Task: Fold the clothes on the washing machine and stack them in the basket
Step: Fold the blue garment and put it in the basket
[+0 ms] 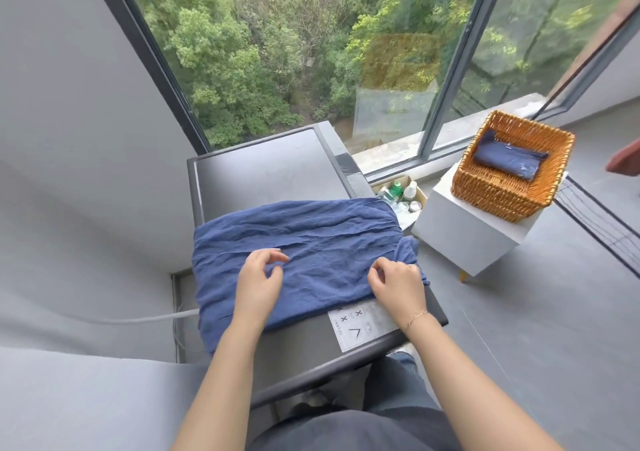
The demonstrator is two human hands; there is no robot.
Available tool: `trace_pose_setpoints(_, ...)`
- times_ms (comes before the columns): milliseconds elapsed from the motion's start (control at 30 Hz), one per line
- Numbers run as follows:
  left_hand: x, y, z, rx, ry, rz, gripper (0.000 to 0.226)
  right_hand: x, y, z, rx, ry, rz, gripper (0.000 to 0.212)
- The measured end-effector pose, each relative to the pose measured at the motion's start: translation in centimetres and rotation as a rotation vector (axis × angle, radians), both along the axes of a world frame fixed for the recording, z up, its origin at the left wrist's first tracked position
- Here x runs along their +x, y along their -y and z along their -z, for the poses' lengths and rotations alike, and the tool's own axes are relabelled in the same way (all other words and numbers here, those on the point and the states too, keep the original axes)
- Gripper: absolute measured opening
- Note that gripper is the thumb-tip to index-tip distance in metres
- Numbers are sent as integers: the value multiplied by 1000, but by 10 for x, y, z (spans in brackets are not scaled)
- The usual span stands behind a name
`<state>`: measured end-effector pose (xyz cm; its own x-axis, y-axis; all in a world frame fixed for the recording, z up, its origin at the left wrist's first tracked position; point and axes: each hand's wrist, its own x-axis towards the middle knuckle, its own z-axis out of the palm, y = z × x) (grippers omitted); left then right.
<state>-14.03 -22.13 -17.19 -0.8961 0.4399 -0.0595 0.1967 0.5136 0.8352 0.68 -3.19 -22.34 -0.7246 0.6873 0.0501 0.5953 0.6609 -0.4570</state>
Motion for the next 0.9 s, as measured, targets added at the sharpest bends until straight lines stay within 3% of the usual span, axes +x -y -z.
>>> trace_pose_setpoints(100, 12, -41, 5, -90, 79, 185, 31, 9, -31, -11, -123, 81, 151, 24)
trace_pose_setpoints(267, 31, -87, 18, -173, 163, 295, 27, 7, -72, -20, -402, 196, 283, 36)
trace_pose_setpoints(533, 60, -118, 29, -258, 212, 346, 19, -30, -110, -21, -657, 331, 302, 46)
trace_pose_setpoints(667, 63, -125, 32, -271, 195, 321, 11, -34, -119, -20, -889, 208, 324, 24)
trace_pose_setpoints(767, 66, -128, 33, -330, 147, 429, 16, -23, -121, -14, -1055, 49, 467, 22)
trace_pose_setpoints(900, 72, -132, 30, -194, 56, 366, 7, -4, -115, -14, -1196, -462, 704, 25)
